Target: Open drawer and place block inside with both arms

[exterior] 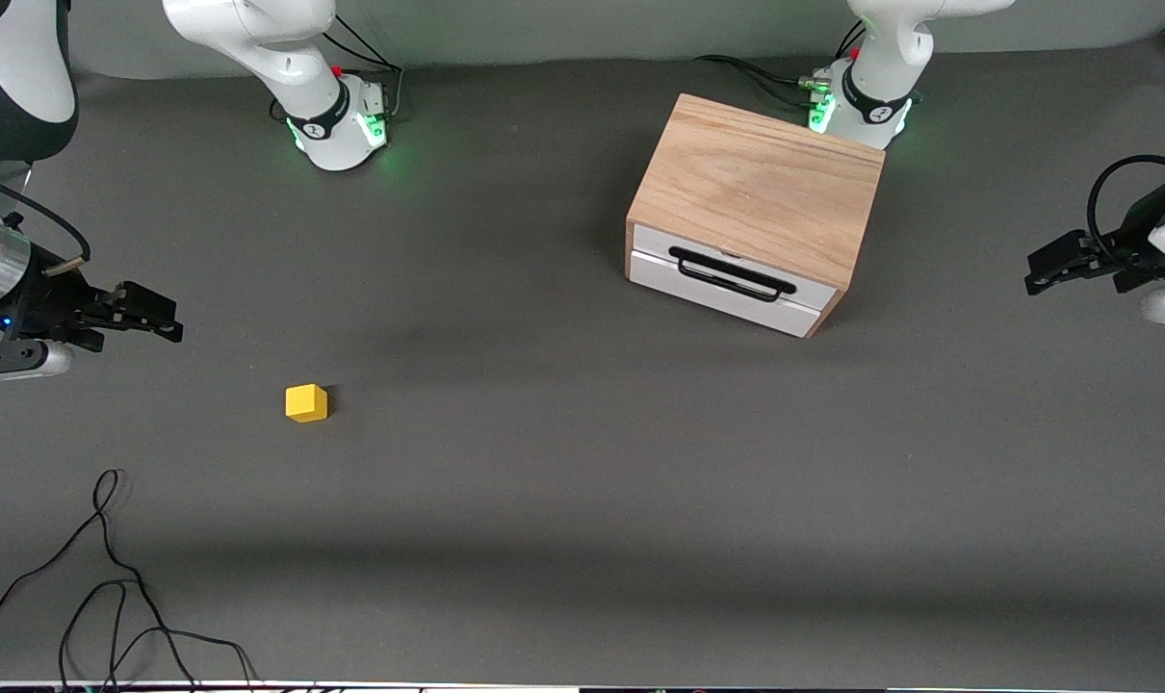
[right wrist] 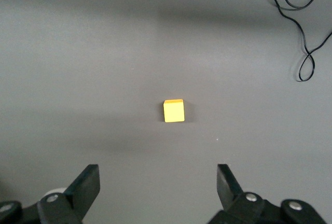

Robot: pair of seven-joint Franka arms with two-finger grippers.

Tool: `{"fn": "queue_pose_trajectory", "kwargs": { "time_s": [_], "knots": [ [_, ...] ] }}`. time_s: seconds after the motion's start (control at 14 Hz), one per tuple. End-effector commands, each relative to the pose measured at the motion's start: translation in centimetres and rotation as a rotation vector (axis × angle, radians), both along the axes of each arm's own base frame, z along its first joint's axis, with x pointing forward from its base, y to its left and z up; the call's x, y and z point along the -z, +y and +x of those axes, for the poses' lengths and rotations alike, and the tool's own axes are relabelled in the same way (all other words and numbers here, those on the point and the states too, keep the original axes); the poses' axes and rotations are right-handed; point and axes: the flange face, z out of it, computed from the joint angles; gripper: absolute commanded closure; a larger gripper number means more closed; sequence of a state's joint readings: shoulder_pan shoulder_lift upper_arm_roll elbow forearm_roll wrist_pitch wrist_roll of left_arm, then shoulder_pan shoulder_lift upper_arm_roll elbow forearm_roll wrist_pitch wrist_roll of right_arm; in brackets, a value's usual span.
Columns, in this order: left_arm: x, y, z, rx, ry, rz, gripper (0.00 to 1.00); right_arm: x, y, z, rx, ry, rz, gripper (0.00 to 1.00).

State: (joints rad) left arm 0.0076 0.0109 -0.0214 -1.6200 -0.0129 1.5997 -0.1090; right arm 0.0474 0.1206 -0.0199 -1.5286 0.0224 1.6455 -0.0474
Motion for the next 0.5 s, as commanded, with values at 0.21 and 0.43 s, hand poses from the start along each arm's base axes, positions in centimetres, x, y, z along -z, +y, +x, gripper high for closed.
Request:
{"fn": "queue_pose_trajectory", "kwargs": {
  "time_s": [0.21,0.43],
  "knots": [
    [0.1,-10.3,-0.8,-0.292,0.016,0.011,0.00,0.0,0.3,0.0,0.014,0.010,-0.011,0.00],
    [0.3,-16.6,-2.3,-0.467,0.016,0.021,0.00,-0.2,0.1,-0.1,0.017,0.007,-0.009,0.00]
  ]
}}
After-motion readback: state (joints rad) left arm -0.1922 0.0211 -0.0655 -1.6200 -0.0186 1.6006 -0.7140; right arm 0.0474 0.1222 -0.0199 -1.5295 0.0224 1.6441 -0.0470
